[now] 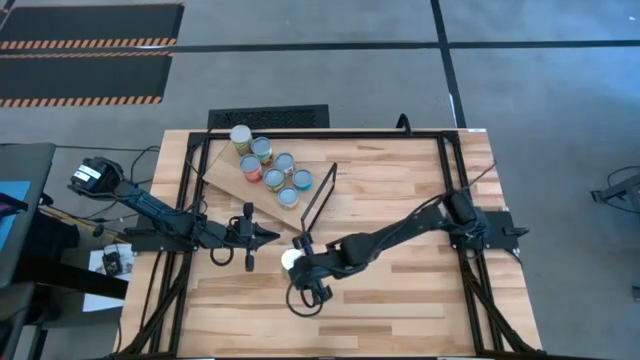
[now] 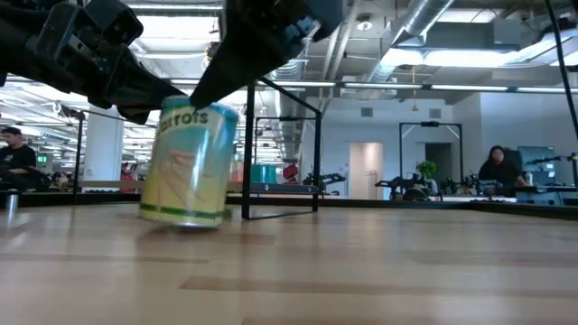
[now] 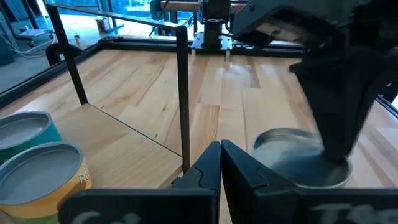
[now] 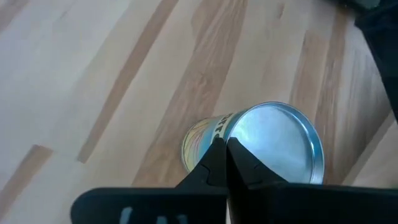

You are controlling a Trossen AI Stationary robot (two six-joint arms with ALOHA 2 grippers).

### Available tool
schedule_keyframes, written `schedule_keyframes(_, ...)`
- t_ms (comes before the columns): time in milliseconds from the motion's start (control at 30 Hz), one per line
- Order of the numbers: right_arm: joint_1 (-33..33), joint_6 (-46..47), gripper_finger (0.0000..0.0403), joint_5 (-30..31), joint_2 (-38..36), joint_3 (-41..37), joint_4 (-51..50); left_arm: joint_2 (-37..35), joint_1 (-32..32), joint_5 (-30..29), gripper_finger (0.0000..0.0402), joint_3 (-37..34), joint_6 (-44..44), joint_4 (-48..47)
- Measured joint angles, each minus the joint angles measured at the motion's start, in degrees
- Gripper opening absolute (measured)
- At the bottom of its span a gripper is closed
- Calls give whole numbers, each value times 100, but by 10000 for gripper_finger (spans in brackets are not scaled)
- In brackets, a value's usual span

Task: Pick and place cans onto a shelf
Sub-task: Put the canned carrots on the shelf

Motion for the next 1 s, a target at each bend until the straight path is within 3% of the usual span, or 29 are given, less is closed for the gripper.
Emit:
schedule_keyframes(167, -74, 41, 22, 1, 13, 4, -22, 0, 0, 0, 0, 0, 9, 0)
schedule_keyframes(500, 25, 155, 118, 46, -276, 89, 190, 0, 1, 5, 0, 0, 12, -117)
schedule_keyframes(600, 246, -26, 108, 147, -716, 84, 15, 0, 0, 62, 0, 0, -8, -160)
schedule_keyframes(667, 383, -68, 77, 294, -1041, -74, -247, 0, -2, 114, 0, 0, -24, -179)
schedule_keyframes(767, 458, 146, 16, 297, -1495, -757, -213, 0, -7, 116, 0, 0, -22, -175)
schedule_keyframes(833, 438, 379, 14, 329, -1828, -1492, 224, 0, -7, 116, 0, 0, -22, -166)
schedule_keyframes(1000, 350, 769, 7, 323, -2596, -3504, 2413, 0, -17, 120, 0, 2, -22, -96)
